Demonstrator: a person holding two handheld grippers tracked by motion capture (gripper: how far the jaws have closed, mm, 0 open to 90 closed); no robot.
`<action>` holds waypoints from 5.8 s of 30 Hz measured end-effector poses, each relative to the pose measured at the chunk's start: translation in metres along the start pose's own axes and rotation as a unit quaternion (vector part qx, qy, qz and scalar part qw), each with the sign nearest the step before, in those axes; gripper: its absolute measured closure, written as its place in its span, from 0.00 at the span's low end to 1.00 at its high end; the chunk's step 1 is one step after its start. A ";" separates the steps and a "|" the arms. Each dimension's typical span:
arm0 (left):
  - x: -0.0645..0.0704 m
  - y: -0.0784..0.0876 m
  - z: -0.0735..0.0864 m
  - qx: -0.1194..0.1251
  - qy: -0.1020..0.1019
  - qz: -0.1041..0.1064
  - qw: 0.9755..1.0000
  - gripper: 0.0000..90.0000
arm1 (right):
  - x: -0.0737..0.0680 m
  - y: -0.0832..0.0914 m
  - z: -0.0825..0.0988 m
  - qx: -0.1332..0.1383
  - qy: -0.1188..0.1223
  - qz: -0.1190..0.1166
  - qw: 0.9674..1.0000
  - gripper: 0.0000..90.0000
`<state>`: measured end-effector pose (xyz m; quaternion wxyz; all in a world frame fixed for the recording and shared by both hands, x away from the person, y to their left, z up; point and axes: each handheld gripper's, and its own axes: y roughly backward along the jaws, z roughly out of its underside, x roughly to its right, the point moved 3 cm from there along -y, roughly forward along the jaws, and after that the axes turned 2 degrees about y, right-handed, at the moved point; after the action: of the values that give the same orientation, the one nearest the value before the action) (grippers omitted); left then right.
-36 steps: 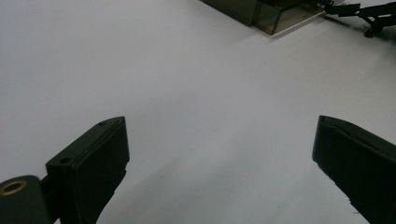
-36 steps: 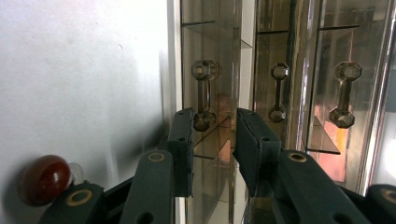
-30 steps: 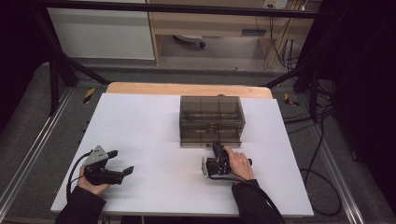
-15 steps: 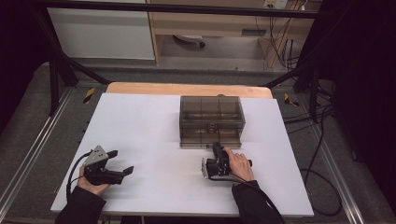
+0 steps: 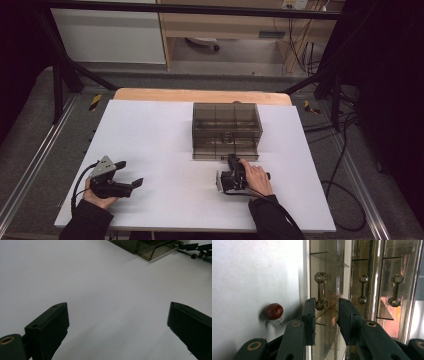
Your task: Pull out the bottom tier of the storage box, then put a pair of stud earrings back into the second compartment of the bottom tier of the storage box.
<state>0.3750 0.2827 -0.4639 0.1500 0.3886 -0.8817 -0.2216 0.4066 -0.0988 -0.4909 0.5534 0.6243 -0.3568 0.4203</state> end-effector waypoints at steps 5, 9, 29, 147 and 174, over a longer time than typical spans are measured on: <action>0.000 0.000 0.000 0.000 -0.001 0.001 1.000 0.05 | 0.000 0.001 0.000 0.002 0.001 0.000 1.000 0.76; 0.000 0.000 0.000 0.001 0.000 0.000 1.000 0.05 | 0.000 0.003 0.000 0.001 0.005 -0.003 1.000 0.76; 0.000 0.000 0.000 0.000 -0.001 0.000 1.000 0.05 | -0.002 0.011 0.001 0.005 0.008 -0.010 1.000 0.76; 0.001 -0.001 0.001 -0.003 0.002 0.005 1.000 0.05 | 0.018 0.048 0.083 0.098 -0.549 -0.267 0.786 0.07; 0.001 -0.001 0.001 -0.004 0.002 0.003 1.000 0.05 | 0.014 0.042 0.071 0.072 -0.546 -0.286 0.784 0.12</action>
<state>0.3747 0.2815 -0.4651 0.1538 0.3856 -0.8818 -0.2236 0.3833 -0.1740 -0.4646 0.3149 0.8607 -0.3733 -0.1437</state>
